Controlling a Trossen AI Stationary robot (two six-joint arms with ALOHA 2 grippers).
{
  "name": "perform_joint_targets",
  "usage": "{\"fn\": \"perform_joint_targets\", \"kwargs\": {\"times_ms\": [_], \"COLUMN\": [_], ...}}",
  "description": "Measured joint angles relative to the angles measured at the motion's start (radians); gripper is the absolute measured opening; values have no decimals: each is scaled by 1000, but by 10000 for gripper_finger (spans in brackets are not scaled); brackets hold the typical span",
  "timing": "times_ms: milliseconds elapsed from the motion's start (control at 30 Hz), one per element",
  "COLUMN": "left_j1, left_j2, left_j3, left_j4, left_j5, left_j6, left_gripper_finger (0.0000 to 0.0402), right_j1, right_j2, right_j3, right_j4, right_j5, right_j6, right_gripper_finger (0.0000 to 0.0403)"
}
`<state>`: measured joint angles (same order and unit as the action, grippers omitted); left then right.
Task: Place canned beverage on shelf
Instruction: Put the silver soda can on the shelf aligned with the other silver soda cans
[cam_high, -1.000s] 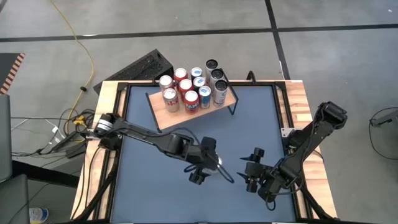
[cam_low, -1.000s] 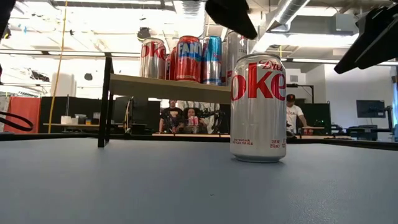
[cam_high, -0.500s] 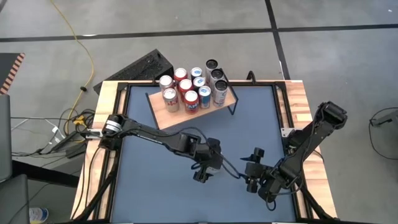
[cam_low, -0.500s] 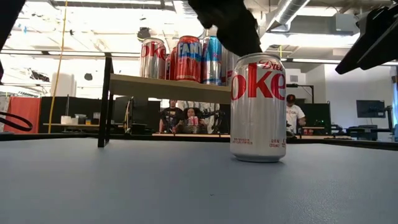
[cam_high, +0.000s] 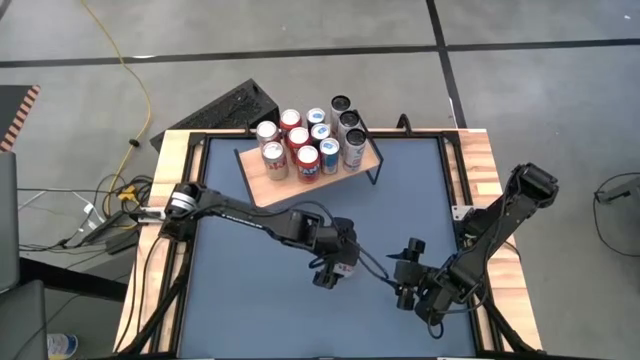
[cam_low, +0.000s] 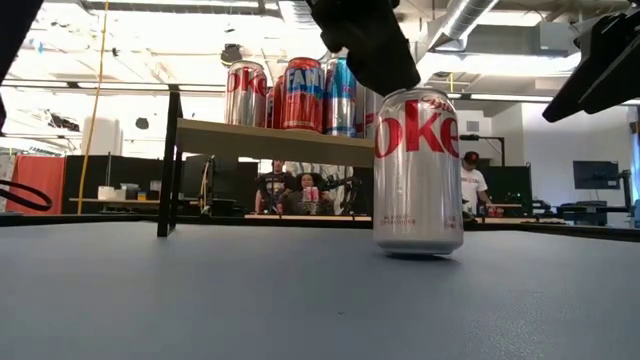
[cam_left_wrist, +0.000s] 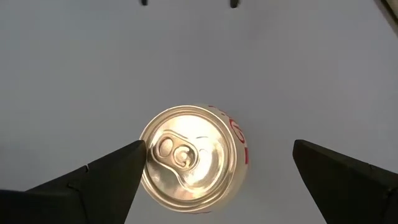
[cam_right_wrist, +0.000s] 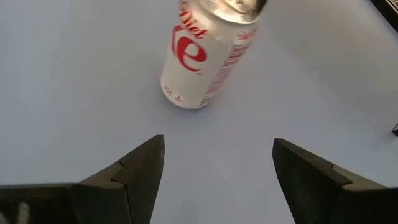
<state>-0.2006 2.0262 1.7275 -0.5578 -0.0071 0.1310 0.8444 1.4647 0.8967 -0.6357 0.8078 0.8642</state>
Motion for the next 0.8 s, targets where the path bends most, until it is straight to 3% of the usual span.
{"fn": "perform_joint_targets", "kwargs": {"times_ms": [300,467,633,800], "left_j1": [-20,-30,-2,6], "left_j2": [-7,-11,5,20], "left_j3": [38,99,98,80], "left_j4": [-13,-34,-32,-12], "left_j5": [-31,-59,65,3], "left_j6": [-18,61,23,68], "left_gripper_finger": [398,398,398,398], "right_j1": [0,0,0,0], "right_j2": [0,0,0,0], "right_j3": [0,0,0,0], "right_j4": [0,0,0,-5], "right_j5": [-2,-6,-10,-17], "right_j6": [3,3,3,3], "right_gripper_finger": [292,292,292,292]}}
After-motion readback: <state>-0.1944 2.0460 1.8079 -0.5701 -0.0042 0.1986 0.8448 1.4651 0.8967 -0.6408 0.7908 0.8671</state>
